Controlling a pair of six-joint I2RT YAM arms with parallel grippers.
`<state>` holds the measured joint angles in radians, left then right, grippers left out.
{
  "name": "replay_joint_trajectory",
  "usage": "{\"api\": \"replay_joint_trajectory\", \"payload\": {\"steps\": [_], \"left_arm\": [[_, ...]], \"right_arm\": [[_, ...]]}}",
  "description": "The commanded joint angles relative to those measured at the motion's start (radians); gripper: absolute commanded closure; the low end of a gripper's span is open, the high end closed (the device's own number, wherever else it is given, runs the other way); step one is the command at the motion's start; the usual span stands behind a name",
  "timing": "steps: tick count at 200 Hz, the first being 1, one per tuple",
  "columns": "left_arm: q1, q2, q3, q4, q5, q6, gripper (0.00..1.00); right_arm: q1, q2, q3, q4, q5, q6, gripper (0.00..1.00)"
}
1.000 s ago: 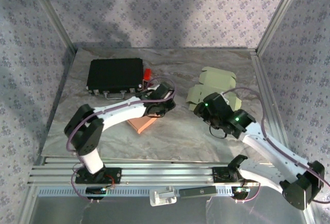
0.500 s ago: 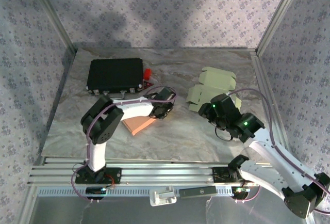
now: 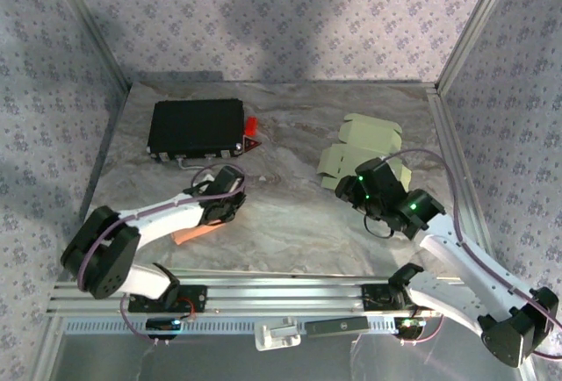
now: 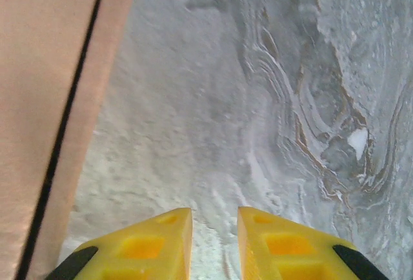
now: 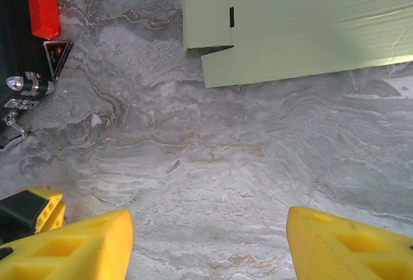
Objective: Fold the paper box
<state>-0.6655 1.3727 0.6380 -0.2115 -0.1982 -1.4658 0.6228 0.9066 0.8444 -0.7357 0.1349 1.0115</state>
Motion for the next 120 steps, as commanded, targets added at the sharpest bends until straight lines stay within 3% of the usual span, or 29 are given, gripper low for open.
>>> {"api": "replay_joint_trajectory", "payload": {"steps": [1, 36, 61, 84, 97, 120], "left_arm": [[0.029, -0.063, 0.003, -0.008, -0.002, 0.075, 0.74], [0.028, -0.063, 0.075, 0.007, 0.076, 0.206, 0.63], [-0.005, -0.075, 0.129, 0.049, 0.169, 0.371, 0.59], [-0.108, -0.146, 0.158, 0.067, 0.108, 0.561, 0.56], [-0.161, -0.186, 0.149, 0.092, 0.079, 0.637, 0.51], [-0.195, -0.199, 0.114, 0.211, 0.167, 0.714, 0.48]], "right_arm": [[-0.009, 0.008, 0.016, -0.025, 0.014, -0.038, 0.34], [-0.039, 0.023, 0.040, -0.054, 0.008, -0.065, 0.28], [-0.117, 0.019, 0.029, -0.055, -0.046, -0.076, 0.25], [-0.231, -0.047, -0.060, -0.045, -0.092, -0.031, 0.24], [-0.325, -0.113, -0.170, 0.047, -0.175, 0.016, 0.24], [-0.487, -0.155, -0.347, 0.273, -0.339, 0.074, 0.24]]}}
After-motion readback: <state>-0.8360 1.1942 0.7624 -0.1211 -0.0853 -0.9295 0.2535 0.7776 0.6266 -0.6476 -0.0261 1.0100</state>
